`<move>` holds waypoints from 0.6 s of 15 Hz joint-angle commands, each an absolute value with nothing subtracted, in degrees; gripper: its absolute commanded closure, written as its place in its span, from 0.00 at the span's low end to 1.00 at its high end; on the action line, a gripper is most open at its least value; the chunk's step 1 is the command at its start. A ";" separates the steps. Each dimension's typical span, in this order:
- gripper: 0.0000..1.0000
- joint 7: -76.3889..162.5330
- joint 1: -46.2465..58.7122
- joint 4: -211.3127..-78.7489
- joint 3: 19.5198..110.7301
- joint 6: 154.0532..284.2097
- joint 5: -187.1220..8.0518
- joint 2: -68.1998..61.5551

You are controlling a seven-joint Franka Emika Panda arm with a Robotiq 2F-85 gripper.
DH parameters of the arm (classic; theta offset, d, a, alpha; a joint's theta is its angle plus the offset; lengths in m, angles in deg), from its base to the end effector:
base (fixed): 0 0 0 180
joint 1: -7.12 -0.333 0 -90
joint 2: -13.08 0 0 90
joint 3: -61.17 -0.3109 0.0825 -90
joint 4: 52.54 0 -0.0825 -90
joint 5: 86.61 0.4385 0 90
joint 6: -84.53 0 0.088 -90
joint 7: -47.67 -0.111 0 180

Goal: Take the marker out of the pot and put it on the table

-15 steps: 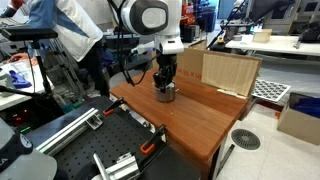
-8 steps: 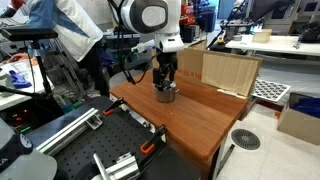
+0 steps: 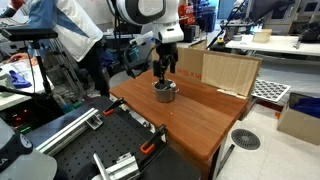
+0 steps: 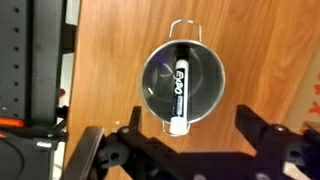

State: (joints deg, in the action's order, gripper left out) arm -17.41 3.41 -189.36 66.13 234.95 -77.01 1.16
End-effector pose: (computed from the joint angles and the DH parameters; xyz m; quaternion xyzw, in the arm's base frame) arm 0.5338 -0.0170 0.1801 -0.7955 0.6048 0.0045 0.0367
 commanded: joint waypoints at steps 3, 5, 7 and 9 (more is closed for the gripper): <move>0.00 -16.99 3.55 -190.14 66.21 234.29 -77.10 0.46; 0.25 -17.27 3.60 -190.23 66.55 234.66 -77.20 -0.04; 0.34 -17.65 3.51 -190.24 67.00 235.13 -77.74 -0.34; 0.51 -17.66 3.53 -190.09 67.24 235.15 -77.77 -0.63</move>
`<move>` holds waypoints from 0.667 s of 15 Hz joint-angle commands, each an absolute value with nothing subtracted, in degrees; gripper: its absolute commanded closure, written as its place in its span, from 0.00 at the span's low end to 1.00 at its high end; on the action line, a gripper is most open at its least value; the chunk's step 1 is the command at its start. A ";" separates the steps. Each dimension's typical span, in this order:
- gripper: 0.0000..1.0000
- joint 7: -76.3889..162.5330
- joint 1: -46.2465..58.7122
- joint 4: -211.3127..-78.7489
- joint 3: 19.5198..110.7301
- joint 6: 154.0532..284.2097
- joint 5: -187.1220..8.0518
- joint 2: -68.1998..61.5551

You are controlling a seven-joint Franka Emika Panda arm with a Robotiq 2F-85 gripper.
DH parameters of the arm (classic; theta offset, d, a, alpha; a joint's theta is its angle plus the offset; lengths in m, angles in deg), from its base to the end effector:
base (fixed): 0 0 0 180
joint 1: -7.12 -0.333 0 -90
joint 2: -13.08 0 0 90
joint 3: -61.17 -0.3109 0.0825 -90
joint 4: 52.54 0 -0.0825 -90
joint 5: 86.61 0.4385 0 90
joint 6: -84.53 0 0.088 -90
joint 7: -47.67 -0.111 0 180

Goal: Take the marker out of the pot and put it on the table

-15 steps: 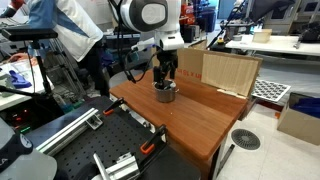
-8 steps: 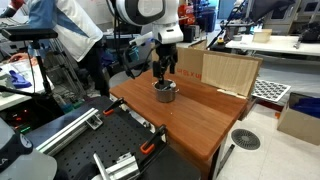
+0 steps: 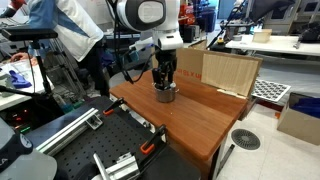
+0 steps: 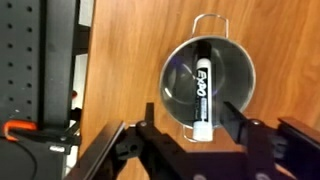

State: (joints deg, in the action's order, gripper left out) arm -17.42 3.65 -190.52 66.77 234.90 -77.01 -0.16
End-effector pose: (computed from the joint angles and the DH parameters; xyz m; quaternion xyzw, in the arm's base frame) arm 0.5206 -0.0255 0.1604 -0.7905 0.6117 0.0207 0.0222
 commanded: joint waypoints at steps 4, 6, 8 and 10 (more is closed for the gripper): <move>0.82 -17.64 3.47 -190.07 67.43 235.12 -77.96 -0.67; 0.97 -17.58 3.45 -190.02 67.46 235.06 -78.09 -0.70; 0.95 -17.65 3.36 -189.78 67.55 235.02 -78.35 -0.80; 0.95 -17.66 3.32 -189.76 67.58 235.00 -78.53 -0.82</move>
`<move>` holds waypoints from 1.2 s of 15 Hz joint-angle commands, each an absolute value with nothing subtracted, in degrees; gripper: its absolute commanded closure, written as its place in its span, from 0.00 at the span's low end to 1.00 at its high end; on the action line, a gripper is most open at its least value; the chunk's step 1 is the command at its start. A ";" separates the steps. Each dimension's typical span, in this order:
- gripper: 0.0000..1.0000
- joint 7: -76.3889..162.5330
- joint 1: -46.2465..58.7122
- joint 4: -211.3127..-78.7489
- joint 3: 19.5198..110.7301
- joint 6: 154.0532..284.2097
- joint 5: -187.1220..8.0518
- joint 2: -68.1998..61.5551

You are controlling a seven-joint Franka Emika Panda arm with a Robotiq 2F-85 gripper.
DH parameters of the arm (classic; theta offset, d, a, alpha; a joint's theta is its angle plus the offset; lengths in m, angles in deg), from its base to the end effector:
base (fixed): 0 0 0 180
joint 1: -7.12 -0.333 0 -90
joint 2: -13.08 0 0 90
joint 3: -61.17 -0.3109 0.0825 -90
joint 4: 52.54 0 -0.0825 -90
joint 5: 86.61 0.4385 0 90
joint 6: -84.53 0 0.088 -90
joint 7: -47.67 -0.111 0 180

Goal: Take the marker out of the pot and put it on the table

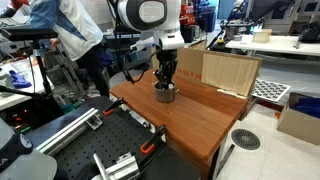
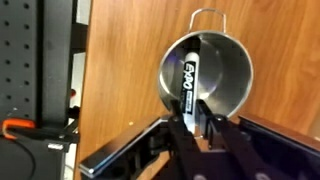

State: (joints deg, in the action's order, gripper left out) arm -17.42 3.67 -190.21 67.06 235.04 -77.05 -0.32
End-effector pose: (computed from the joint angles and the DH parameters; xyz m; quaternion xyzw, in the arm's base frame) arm 0.5228 -0.0286 0.1612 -0.7892 0.6135 0.0179 0.0229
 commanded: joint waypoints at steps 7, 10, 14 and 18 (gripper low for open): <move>0.34 -17.52 3.42 -189.84 67.55 235.03 -78.34 -0.71; 0.73 -17.38 3.41 -189.89 67.58 235.11 -78.53 -0.67; 0.99 -17.52 3.30 -189.90 67.66 235.23 -78.85 -0.61; 0.95 -17.04 3.47 -190.06 67.48 235.35 -78.55 -0.16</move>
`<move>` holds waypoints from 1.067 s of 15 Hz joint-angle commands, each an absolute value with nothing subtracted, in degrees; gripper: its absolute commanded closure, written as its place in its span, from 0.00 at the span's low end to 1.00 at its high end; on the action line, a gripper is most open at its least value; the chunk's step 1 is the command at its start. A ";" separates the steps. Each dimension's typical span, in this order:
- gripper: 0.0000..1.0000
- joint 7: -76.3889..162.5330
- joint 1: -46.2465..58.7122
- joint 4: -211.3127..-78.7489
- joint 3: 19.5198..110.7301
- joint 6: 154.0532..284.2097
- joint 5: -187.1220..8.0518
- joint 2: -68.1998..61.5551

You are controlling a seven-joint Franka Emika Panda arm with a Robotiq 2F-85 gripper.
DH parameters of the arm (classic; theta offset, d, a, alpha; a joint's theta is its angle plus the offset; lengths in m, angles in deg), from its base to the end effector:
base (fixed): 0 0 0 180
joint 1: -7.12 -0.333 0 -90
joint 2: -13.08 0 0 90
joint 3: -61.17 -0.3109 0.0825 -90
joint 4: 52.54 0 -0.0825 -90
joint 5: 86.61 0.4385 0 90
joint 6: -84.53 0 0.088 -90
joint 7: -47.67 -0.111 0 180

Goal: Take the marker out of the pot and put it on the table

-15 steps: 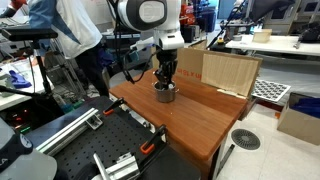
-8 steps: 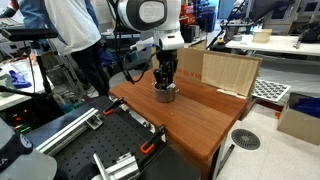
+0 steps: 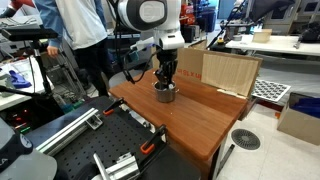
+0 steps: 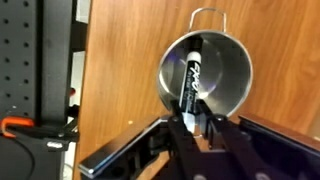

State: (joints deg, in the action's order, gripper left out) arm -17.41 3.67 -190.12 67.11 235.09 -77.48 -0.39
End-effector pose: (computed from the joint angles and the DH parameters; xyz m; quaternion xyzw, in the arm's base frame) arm 0.5234 -0.0289 0.1612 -0.7910 0.6112 0.0164 0.0215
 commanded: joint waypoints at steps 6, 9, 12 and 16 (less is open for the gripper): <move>0.95 -10.26 4.94 -192.47 65.71 236.45 -73.97 5.70; 0.95 -6.05 5.96 -193.71 65.46 236.52 -70.52 10.19; 0.95 2.19 7.93 -194.49 65.86 235.11 -62.35 14.13; 0.95 16.38 10.91 -193.39 67.92 230.98 -50.46 15.44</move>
State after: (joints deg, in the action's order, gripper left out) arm 7.09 9.16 -193.71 67.27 234.29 -58.29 14.32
